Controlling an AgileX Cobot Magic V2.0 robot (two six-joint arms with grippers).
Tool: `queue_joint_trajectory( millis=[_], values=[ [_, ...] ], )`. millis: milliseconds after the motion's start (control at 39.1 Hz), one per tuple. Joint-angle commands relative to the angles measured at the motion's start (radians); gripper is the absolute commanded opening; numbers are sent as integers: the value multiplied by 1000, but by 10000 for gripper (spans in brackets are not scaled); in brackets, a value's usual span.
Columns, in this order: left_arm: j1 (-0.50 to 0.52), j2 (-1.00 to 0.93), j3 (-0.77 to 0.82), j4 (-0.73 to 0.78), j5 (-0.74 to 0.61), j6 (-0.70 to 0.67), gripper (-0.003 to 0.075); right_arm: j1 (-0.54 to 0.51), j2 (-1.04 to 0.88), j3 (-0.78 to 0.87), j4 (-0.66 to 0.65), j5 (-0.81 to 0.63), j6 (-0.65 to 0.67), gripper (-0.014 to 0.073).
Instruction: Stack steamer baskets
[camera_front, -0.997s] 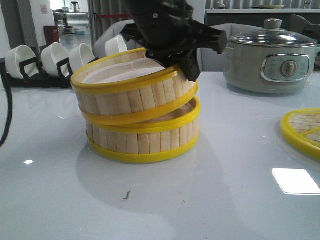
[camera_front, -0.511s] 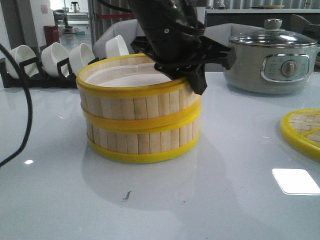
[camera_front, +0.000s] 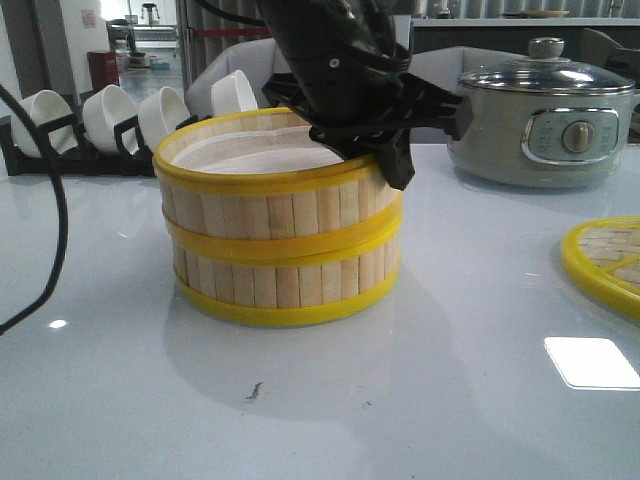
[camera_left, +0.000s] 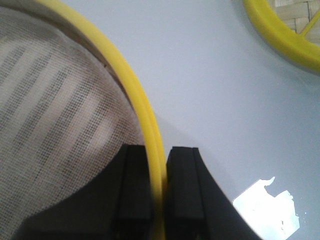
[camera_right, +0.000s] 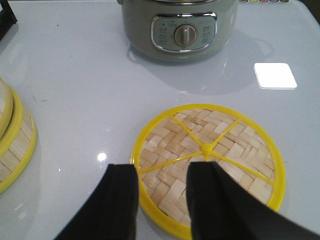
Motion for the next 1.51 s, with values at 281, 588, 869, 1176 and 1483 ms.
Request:
queue_joint_trajectory(
  millis=[281,588,869,1176,1483],
  values=[
    [-15,-60,-40,7,-114,7,433,0,-5,-41,6,-89,-2,351],
    [-11,-72,-92,66,-63,7,452,0,-5,-41,6,-88,-2,351],
    [18,-124,-224,82,-13,7,134,0,-5,-41,6,-85,-2,351],
    [209,-291,-230,80,-34,7,94,0,-5,-41,6,-84,-2,351],
    [469,-499,-158,60,-12,7,94,0,-5,-41,17,-64,-2,351]
  ],
)
